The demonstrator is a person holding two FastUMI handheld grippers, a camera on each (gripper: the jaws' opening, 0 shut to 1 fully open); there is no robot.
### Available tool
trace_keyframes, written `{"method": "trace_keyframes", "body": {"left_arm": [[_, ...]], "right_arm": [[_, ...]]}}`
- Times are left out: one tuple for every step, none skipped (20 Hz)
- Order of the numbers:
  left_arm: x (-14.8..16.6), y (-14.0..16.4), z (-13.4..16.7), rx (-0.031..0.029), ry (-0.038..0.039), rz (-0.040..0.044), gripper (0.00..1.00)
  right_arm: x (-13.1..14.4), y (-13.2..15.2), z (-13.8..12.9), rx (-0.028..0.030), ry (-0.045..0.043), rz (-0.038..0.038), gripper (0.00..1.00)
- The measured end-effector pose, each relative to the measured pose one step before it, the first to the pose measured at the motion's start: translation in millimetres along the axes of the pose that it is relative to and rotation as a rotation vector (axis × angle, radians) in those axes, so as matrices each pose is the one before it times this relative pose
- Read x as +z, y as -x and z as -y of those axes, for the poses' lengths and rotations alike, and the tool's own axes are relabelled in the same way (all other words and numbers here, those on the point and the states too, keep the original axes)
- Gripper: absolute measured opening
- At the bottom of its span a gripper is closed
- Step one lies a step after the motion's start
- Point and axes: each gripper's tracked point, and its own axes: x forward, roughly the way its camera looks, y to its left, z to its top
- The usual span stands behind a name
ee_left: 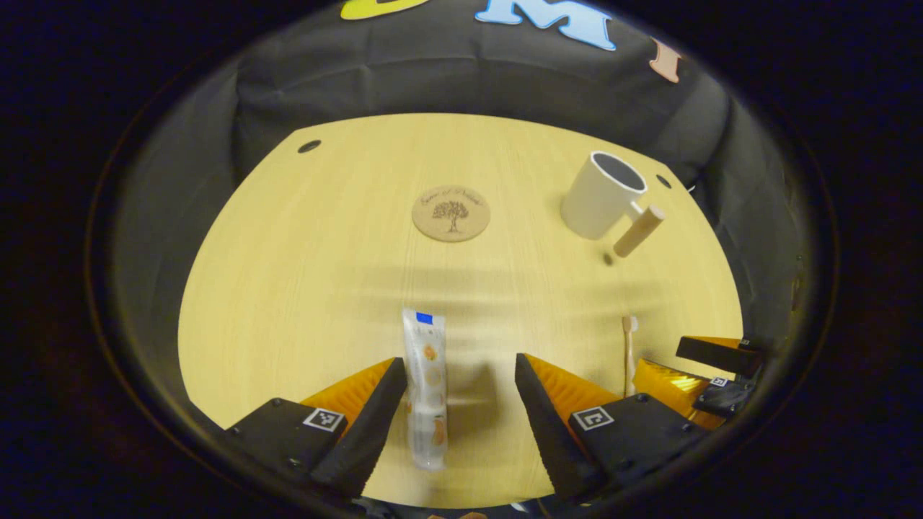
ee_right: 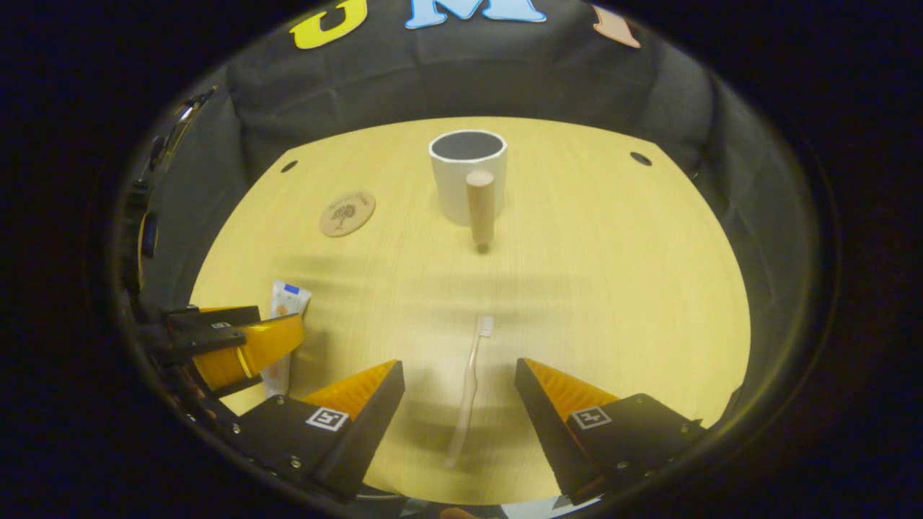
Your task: Put the toothbrush and toothpaste on the desktop into the cup, then pick up the cup and place it on the coaster on the desktop.
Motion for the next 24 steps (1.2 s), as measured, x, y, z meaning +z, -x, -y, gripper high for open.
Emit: {"method": "trace_keyframes", "body": {"left_arm": [[-3.43, -4.82, -0.16, 0.0052, -0.00247, -0.01859, 1.0], [-3.88, -2.91, -1.06, 0.00335, -0.00094, -0.01978, 0.98], [-3.85, -3.38, -0.56, 0.00006, 0.00009, -0.02512, 0.96], [-2.74, -4.45, -2.68, 0.00175, 0.00173, -0.01765, 0.99], [-1.04, -2.69, -1.71, 0.00672, 0.0028, -0.01386, 0.99], [-0.5, -3.38, -1.4, 0.00359, 0.0023, -0.01215, 0.99], [-1.06, -3.61, -2.44, 0.00624, -0.0015, -0.01698, 0.99], [-1.84, -3.11, -2.58, 0.00254, -0.00461, -0.01982, 0.99], [-0.82, -3.43, -1.99, 0.00603, -0.0028, -0.017, 0.99], [-0.41, -2.87, -0.85, 0.00238, -0.00528, -0.01264, 0.99], [0.73, -1.31, -1.09, 0.00345, -0.00612, -0.00782, 0.99], [-0.23, -1.52, -1.11, 0.0058, -0.00745, -0.00553, 0.99], [1.1, -0.89, -1.01, 0.00422, -0.00606, -0.00258, 0.99], [-0.29, -0.75, -0.47, 0.00271, -0.00518, -0.00505, 0.99], [0.32, -0.54, -0.33, -0.00148, -0.00387, -0.00322, 0.99], [-1.22, -1.25, -0.88, -0.00002, -0.00072, -0.00637, 0.99], [-1.39, -0.41, -1.4, 0.0053, 0.00131, -0.00504, 0.99], [1.47, 0.29, 0.56, -0.00115, -0.00366, 0.00032, 0.96], [0.15, 0.04, 1.01, -0.00033, -0.00368, -0.00125, 0.98], [-0.09, -1.38, 0.03, -0.00118, -0.00294, -0.00284, 0.98], [0.61, 1.48, 0.91, -0.0014, -0.00485, -0.00246, 0.95], [-0.74, -0.22, -0.03, -0.00119, -0.00496, -0.00491, 0.9], [0.88, 0.81, 0.14, -0.00121, -0.00429, -0.00043, 0.87], [-0.09, -1.46, 0.19, -0.00055, -0.00258, -0.00118, 0.82]], "right_arm": [[-3.45, -2.77, -1.26, 0.00229, -0.00288, -0.02035, 0.96], [-4.16, -1.77, -1.46, 0.00329, -0.00216, -0.01861, 0.96], [-2.53, -0.58, -0.27, 0.00087, -0.00177, -0.01754, 0.96], [-3.21, -1.64, 0.0, -0.0031, -0.00144, -0.01718, 0.96], [-2.27, -1.85, 0.5, -0.00221, -0.00149, -0.01664, 0.96], [-3.13, -1.83, -0.27, 0.00069, -0.00116, -0.01813, 0.95], [-2.01, -1.25, 1.5, -0.00537, -0.00504, -0.01785, 0.95], [-2.85, -2.95, -0.25, -0.0001, -0.00432, -0.0181, 0.96], [-1.91, -2.1, 0.8, -0.00334, -0.00766, -0.02046, 0.95], [-2.3, -1.58, -0.75, 0.00585, -0.0074, -0.01703, 0.93], [-0.4, -0.96, -0.2, 0.00124, -0.01127, -0.01351, 0.93], [-1.57, -2.25, -0.57, 0.00212, -0.00899, -0.01138, 0.91], [0.41, -1.25, 0.02, -0.00101, -0.00601, -0.00925, 0.9], [-0.91, -0.97, 0.59, -0.00472, -0.00406, -0.00681, 0.9], [1.62, -1.53, 0.52, -0.00184, -0.0066, -0.00493, 0.89], [-1.61, -2.4, -1.9, 0.00493, -0.00694, -0.00424, 0.82], [-1.74, -0.9, 0.32, -0.0054, 0.00022, -0.01129, 0.82], [-1.17, -1.26, 1.24, -0.01286, 0.00495, -0.00497, 0.82], [0.59, 0.29, -0.12, -0.00348, 0.00564, 0.00188, 0.82], [-1.02, 0.55, 0.86, -0.00771, 0.01046, -0.006, 0.82], [-0.72, -4.35, 4.21, -0.02022, -0.00284, 0.00138, 0.81], [-2.38, 2.8, 0.36, -0.00375, 0.0061, -0.01346, 0.63], [-0.75, 0.84, 0.94, -0.00168, 0.01026, -0.00504, 0.63], [-4.51, -2.25, 4.41, -0.02357, 0.02005, -0.01249, 0.63]]}}
